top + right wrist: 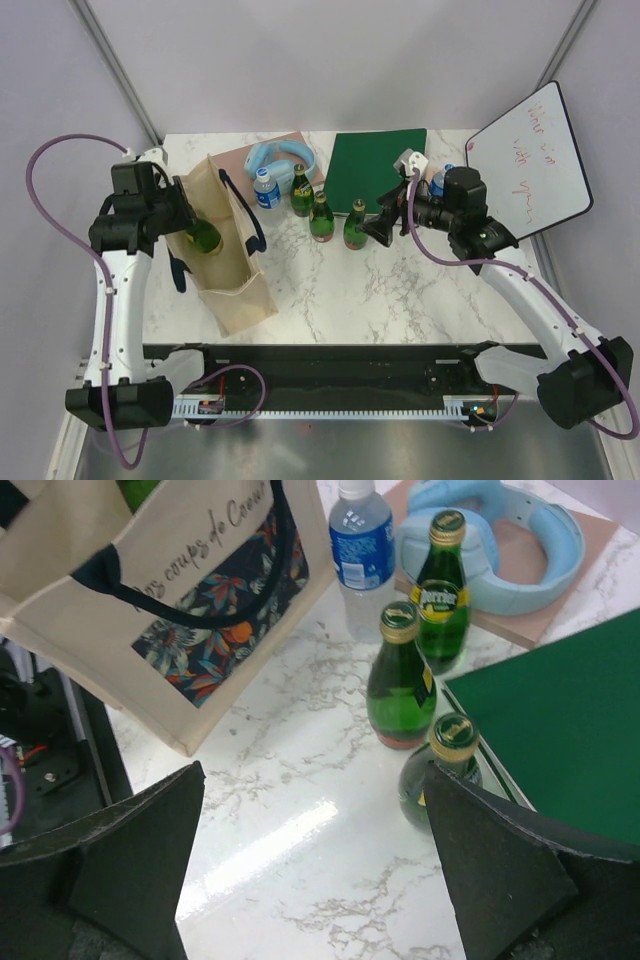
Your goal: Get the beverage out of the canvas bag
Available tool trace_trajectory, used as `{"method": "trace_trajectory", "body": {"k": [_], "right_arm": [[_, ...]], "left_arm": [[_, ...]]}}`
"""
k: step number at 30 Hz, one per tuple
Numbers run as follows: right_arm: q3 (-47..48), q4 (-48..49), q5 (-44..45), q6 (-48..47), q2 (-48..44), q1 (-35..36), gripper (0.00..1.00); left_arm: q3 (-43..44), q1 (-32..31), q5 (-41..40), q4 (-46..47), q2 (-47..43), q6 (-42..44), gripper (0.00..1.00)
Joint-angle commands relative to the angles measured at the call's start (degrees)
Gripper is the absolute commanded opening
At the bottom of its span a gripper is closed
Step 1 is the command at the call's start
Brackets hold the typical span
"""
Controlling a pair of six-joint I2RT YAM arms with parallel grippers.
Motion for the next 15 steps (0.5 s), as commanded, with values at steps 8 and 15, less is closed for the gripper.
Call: {"method": "trace_trajectory", "body": {"k": [8, 15], "right_arm": [[13.71, 1.31, -12.36, 5.37, 7.71, 4.95, 0.98], [17.23, 1.31, -12.62, 6.68, 9.65, 6.1, 0.98]], "left_arm": [[14.67, -0.23, 8.36, -1.09, -2.78, 2.86, 0.02], [24.44, -0.23, 10.82, -4.69, -1.28, 1.28, 0.02]]}}
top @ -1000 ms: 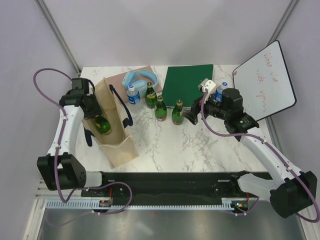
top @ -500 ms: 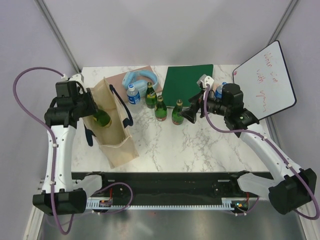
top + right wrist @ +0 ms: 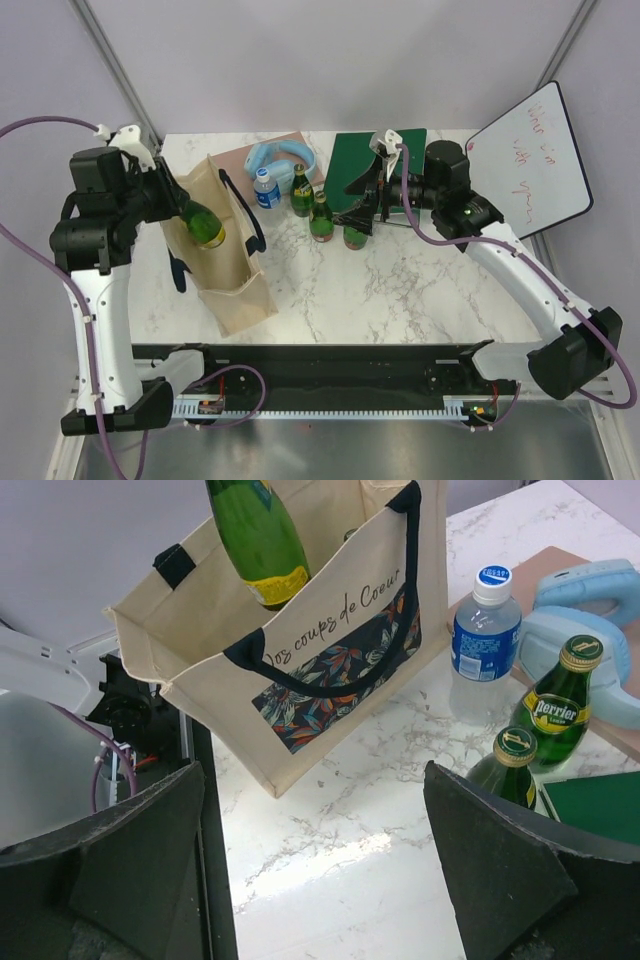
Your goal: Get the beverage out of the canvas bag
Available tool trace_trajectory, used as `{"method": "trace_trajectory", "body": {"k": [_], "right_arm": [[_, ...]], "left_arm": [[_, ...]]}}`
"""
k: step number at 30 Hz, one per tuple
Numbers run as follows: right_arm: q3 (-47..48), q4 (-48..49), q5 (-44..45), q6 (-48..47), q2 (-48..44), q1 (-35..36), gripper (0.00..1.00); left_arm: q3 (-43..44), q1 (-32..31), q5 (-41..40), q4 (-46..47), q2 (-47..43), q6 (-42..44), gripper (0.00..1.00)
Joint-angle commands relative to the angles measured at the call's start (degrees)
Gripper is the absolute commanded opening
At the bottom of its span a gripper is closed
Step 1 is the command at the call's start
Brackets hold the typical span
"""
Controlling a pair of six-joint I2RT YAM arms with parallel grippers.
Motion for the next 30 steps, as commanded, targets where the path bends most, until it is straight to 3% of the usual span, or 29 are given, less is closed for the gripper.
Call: {"method": "trace_trajectory", "body": {"k": [1, 16, 26, 30], "right_arm": [[3.33, 1.22, -2.05, 1.53, 0.47, 0.25, 0.98], [5.0, -0.01, 1.12, 1.44, -0.41, -3.44, 0.98], [3.86, -6.16, 4.81, -5.68, -2.08, -9.85, 0.98], [3.77, -7.13, 5.86, -6.03, -2.78, -11.97, 0.98]], "left_arm": [[9.47, -0.07, 4.59, 4.12, -0.21, 0.14, 0.02], [24.69, -0.16, 13.73, 1.83, 4.27, -3.37, 0.02], [25.75, -0.95, 22.96, 4.99, 5.5, -7.06, 0.02], [25.4, -4.02, 24.9, 6.48, 6.12, -7.24, 0.02]]}}
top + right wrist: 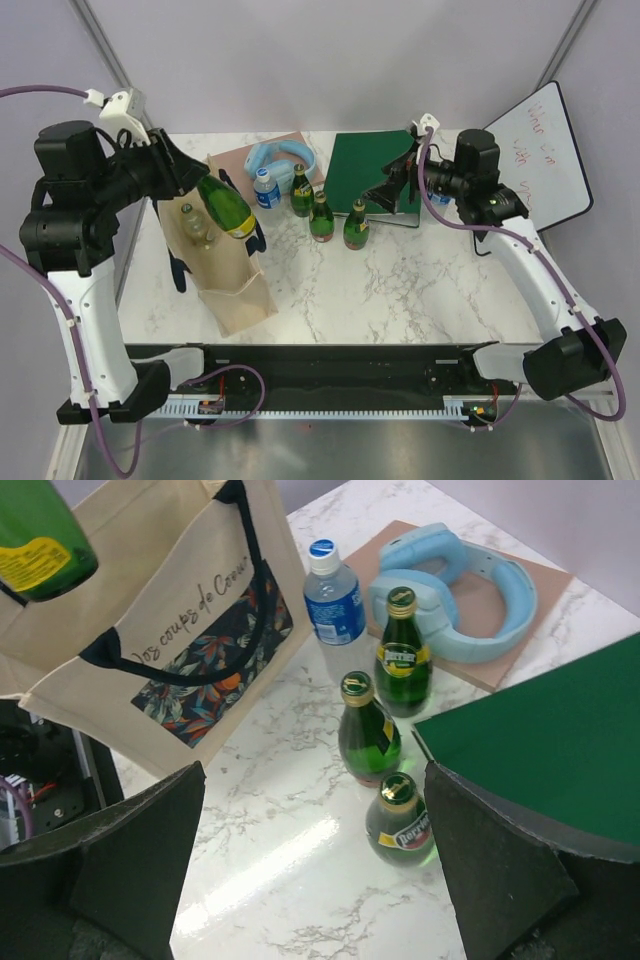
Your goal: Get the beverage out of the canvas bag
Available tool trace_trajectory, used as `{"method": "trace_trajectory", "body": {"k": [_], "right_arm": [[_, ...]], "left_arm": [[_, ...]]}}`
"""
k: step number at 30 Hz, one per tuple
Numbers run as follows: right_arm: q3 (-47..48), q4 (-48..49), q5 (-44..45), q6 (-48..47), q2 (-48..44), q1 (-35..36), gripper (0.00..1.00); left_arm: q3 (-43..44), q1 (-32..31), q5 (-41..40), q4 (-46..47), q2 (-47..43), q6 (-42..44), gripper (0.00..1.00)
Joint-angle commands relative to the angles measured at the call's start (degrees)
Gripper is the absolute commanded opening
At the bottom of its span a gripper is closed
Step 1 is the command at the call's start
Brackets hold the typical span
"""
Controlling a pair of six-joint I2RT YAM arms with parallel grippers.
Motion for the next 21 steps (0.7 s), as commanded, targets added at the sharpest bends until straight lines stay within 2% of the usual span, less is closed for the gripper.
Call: {"method": "trace_trajectory", "body": {"k": [1, 5, 11, 21], "right_arm": [[1.08, -1.07, 1.64, -2.16, -2.67, -2.42, 0.98], [1.52, -1.6, 2.61, -2.07, -3.46, -4.79, 0.98], [2.4, -2.92, 4.19, -1.99, -4.78, -8.31, 0.98], [1.35, -4.94, 7.27, -1.72, -8.21, -13.49, 0.98]], "left_arm": [[2.63, -4.48, 6.78, 11.18, -0.07, -3.94, 0.02], [1.57, -11.42, 3.72, 13.64, 0.98, -4.03, 0.02], [1.04, -26.36, -3.14, 16.1, 4.32, -3.15, 0.02], [-1.24, -41.49, -9.29, 21.99, 12.32, 0.27, 0.02]]}}
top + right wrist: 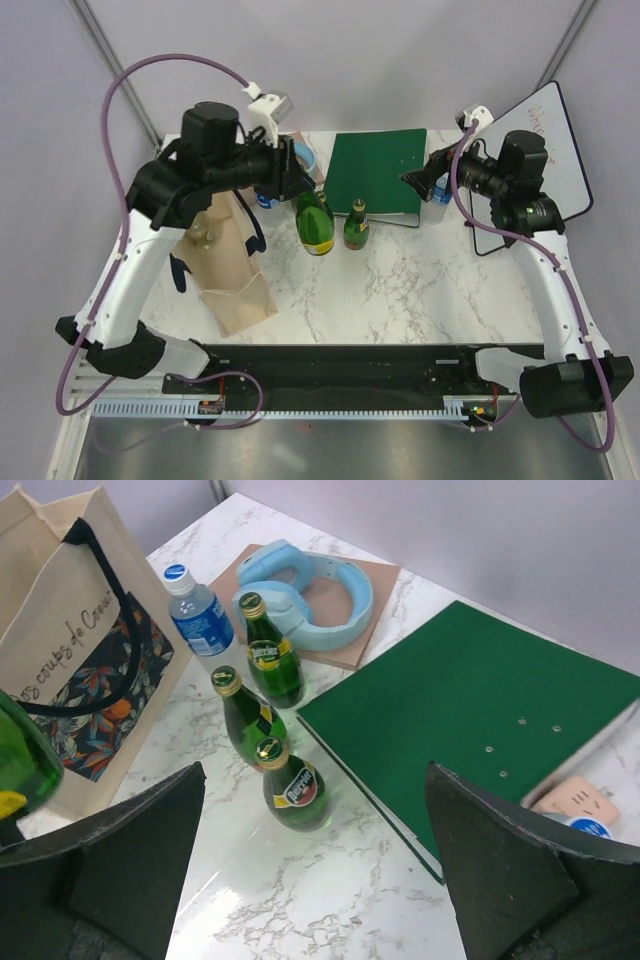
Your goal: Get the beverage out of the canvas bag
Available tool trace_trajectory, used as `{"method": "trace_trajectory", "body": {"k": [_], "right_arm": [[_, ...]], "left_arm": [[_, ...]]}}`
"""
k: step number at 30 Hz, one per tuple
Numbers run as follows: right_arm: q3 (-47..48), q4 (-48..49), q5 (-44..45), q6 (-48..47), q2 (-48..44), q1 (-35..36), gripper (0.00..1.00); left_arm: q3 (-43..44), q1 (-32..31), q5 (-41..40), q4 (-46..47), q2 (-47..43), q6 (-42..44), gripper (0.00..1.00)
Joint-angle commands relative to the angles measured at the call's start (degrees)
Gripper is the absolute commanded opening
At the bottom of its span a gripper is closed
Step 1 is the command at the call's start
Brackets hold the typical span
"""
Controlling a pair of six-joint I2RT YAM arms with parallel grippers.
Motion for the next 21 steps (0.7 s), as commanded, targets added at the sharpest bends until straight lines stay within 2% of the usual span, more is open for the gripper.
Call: {"method": "trace_trajectory", "body": {"k": [1, 8, 15, 21], "right_arm": [[1.24, -0.42, 2.85, -0.24, -2.79, -2.35, 0.98], [1.32, -0.86, 11.2, 0.82, -4.37, -7.36, 0.98], [1.41, -0.77, 18.24, 5.48, -5.43, -12.37, 0.98], [1.23, -0.51, 18.42, 7.58, -5.78, -15.18, 0.98]], "left_arm": [[0.59, -6.39, -2.57, 12.81, 3.05, 1.13, 0.02], [0.24, -16.32, -6.35, 18.78, 11.13, 4.73, 0.02], [1.73, -20.2, -8.64, 24.85, 19.41, 9.38, 0.02], [3.58, -22.22, -10.66, 29.16, 26.17, 12.2, 0.02]]}}
